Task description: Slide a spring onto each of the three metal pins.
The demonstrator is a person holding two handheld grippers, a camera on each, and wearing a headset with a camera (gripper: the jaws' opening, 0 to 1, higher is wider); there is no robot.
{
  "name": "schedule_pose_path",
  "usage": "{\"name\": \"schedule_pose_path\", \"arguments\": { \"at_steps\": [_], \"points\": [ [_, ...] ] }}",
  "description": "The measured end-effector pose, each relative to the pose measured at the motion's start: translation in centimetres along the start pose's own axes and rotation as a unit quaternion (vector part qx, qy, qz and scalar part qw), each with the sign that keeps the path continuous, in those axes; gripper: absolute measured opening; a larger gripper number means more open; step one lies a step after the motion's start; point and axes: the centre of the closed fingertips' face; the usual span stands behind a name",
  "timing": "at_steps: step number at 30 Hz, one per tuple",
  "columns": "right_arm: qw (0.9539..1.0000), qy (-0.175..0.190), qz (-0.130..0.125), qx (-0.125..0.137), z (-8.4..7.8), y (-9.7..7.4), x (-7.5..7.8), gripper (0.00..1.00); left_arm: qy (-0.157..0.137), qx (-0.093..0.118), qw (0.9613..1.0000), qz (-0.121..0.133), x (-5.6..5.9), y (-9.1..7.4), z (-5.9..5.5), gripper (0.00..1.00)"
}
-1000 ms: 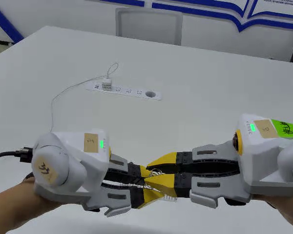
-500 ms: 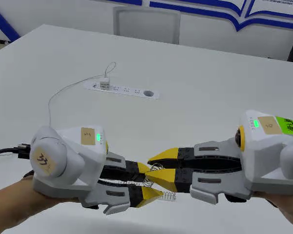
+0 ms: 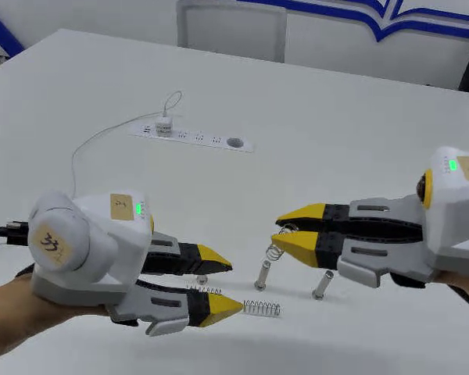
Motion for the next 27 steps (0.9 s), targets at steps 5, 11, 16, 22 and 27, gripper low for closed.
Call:
{"name": "schedule_pose_path", "arguments": {
  "at_steps": [5,11,16,22,27],
  "points": [
    [0.999,0.018,-0.038,-0.015,-1.6,-0.6,2.8,0.1,-0.015,0.0,0.9997,0.021,-1.3,-1.0,-0.5,0.35],
    [0.996,0.034,-0.069,-0.046,-4.2,-0.6,4.5,0.1,-0.02,0.0,0.9995,0.024,-1.7,-2.2,-0.4,0.37],
    [0.9929,0.057,-0.084,-0.063,-6.4,-0.5,5.3,0.1,-0.031,0.004,0.9989,0.036,-2.5,-3.0,-0.5,0.42],
    [0.9878,0.085,-0.103,-0.08,-9.1,-0.4,6.2,0.1,-0.053,0.002,0.9976,0.043,-3.3,-3.5,-0.9,0.53],
    [0.9844,0.099,-0.115,-0.089,-10.4,-0.5,6.7,0.1,-0.065,-0.01,0.9966,0.049,-3.5,-3.4,-1.7,0.64]
  ]
}}
Point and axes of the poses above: the centre of the closed fingertips' face, and the gripper's own axes: y roughly forward along the fingers, x roughly to its right, z roughly out of its top, and after that the axes turned 12 degrees about -x, right-handed
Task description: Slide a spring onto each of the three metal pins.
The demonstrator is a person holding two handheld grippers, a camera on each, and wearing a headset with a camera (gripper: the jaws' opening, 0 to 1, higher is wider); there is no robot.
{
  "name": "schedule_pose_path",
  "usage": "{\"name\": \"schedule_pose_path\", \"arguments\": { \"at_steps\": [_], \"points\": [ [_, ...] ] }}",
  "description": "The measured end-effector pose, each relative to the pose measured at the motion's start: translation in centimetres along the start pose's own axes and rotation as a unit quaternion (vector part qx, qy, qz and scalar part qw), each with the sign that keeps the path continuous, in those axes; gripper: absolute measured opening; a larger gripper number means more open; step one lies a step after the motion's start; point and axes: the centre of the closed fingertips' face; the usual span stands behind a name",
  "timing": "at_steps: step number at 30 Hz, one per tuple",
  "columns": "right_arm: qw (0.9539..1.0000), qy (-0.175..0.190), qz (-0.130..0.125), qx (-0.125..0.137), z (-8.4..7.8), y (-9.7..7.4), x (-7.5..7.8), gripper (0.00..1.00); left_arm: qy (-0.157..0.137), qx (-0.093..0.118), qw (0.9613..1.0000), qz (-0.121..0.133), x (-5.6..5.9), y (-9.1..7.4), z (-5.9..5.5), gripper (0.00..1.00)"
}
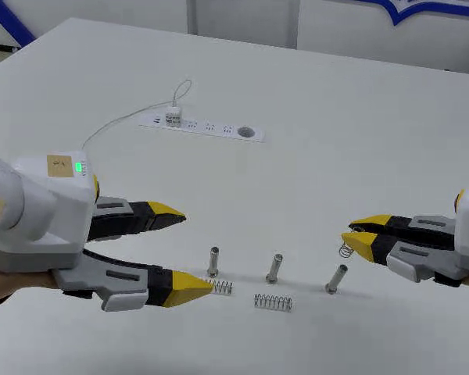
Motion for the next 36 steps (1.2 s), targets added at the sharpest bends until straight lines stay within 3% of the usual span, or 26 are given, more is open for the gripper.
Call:
{"name": "schedule_pose_path", "arguments": {
  "at_steps": [6,16,19,26,29,31,36],
  "points": [
    [0.9998,0.013,0.001,-0.013,-1.1,0.4,0.3,0.1,-0.008,-0.013,0.9998,0.014,0.1,0.7,-1.2,0.84],
    [0.9994,0.027,-0.001,-0.021,-2.0,1.1,0.2,0.1,-0.031,-0.008,0.9979,0.057,-1.1,0.7,-2.2,1.0],
    [0.9992,0.03,-0.002,-0.027,-2.3,1.4,0.2,0.1,-0.035,-0.002,0.9965,0.076,-1.6,0.6,-2.4,1.0],
    [0.9987,0.035,-0.004,-0.037,-2.8,1.8,0.1,0.1,-0.036,0.003,0.9961,0.08,-0.7,1.5,-3.4,1.0],
    [0.9985,0.032,-0.004,-0.043,-3.2,2.1,0.0,0.1,-0.039,0.019,0.9941,0.099,-1.1,1.5,-3.3,1.0],
    [0.9984,0.026,-0.005,-0.05,-3.5,2.3,-0.1,0.1,-0.044,0.026,0.9942,0.095,-0.8,1.6,-3.2,1.0],
    [0.9979,0.029,-0.009,-0.057,-4.1,2.8,0.0,0.11,-0.039,0.02,0.9941,0.099,-0.8,1.8,-3.6,1.0]
  ]
}}
Point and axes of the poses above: the centre of the closed fingertips' face, and the gripper's own axes: y roughly forward along the fingers, x roughly to its right, z roughly out of its top, and after that the axes turned 12 degrees about -x, right-handed
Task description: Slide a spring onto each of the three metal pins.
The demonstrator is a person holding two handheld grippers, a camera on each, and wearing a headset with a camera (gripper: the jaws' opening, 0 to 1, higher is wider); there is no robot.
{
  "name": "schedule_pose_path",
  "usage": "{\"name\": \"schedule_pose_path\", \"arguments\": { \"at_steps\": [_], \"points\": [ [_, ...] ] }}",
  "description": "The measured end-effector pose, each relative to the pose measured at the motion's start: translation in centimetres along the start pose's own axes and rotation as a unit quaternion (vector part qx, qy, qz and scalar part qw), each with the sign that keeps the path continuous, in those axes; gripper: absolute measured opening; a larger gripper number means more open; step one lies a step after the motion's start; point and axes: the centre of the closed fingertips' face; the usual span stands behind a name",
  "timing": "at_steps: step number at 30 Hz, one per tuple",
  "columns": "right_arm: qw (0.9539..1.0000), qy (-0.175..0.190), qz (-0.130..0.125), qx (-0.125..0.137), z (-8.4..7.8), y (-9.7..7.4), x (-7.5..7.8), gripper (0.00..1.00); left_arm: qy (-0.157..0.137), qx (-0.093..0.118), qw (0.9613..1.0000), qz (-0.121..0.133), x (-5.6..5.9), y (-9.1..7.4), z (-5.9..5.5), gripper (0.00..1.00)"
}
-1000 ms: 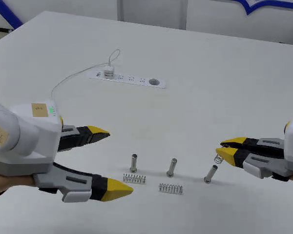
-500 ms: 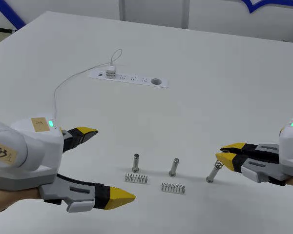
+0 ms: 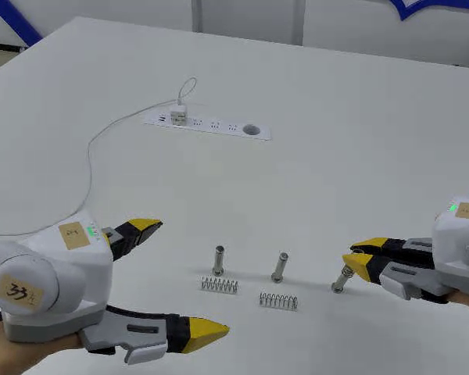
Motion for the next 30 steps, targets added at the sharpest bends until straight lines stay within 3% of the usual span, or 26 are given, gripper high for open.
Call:
{"name": "schedule_pose_path", "arguments": {
  "at_steps": [6,12,17,22,30],
  "points": [
    [0.9999,0.0,0.001,-0.011,-0.7,0.8,-0.1,0.11,-0.005,0.011,0.9999,0.007,-0.6,-0.3,0.5,0.99],
    [0.9998,0.001,-0.001,-0.019,-1.2,1.4,-0.1,0.11,-0.007,0.005,0.9999,0.01,-0.8,-0.3,0.2,0.99],
    [0.9996,0.007,0.003,-0.026,-1.6,1.6,0.0,0.11,-0.005,0.0,1.0,0.005,-0.5,-0.2,0.0,0.99],
    [0.9994,0.004,0.005,-0.034,-2.1,2.0,-0.3,0.11,-0.01,0.009,0.9999,0.003,-0.3,-0.3,0.9,0.99],
    [0.9991,0.007,0.001,-0.042,-2.5,2.3,-0.2,0.11,-0.002,0.004,1.0,-0.005,0.0,-0.3,0.9,0.99]
  ]
}}
Point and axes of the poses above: the centre of the closed fingertips' face, and the gripper's own axes: y roughly forward along the fingers, x roughly to its right, z roughly out of its top, and after that the axes turned 12 degrees about -x, right-handed
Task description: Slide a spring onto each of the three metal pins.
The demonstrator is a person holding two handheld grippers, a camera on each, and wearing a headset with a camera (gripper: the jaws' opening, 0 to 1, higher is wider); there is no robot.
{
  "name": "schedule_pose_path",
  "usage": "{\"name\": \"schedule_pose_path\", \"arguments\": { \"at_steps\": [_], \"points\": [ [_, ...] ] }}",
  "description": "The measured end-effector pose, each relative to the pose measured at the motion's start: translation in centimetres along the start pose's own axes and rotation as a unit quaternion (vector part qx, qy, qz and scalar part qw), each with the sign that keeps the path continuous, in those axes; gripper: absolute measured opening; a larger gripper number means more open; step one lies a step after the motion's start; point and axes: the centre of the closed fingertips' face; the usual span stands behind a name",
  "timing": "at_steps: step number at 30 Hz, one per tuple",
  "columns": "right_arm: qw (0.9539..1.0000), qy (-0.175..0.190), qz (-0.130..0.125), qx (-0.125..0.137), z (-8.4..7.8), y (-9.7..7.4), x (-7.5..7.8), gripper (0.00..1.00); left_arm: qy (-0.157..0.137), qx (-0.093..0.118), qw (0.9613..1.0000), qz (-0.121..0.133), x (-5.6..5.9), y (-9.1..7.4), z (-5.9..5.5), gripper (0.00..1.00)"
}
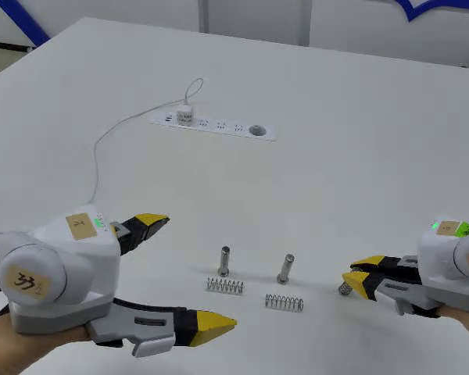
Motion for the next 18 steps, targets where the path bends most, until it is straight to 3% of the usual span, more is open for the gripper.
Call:
{"name": "schedule_pose_path", "arguments": {
  "at_steps": [18],
  "points": [
    [0.9999,0.007,-0.004,-0.006,-0.3,0.08,0.28,0.14,0.004,-0.002,1.0,-0.005,0.31,-0.41,-0.06,0.99]
  ]
}}
Point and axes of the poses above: the centre of the closed fingertips' face, and the gripper's own axes: y roughly forward along the fingers, x roughly to its right, z roughly out of its top, and after that the axes turned 12 degrees about -x, right-handed
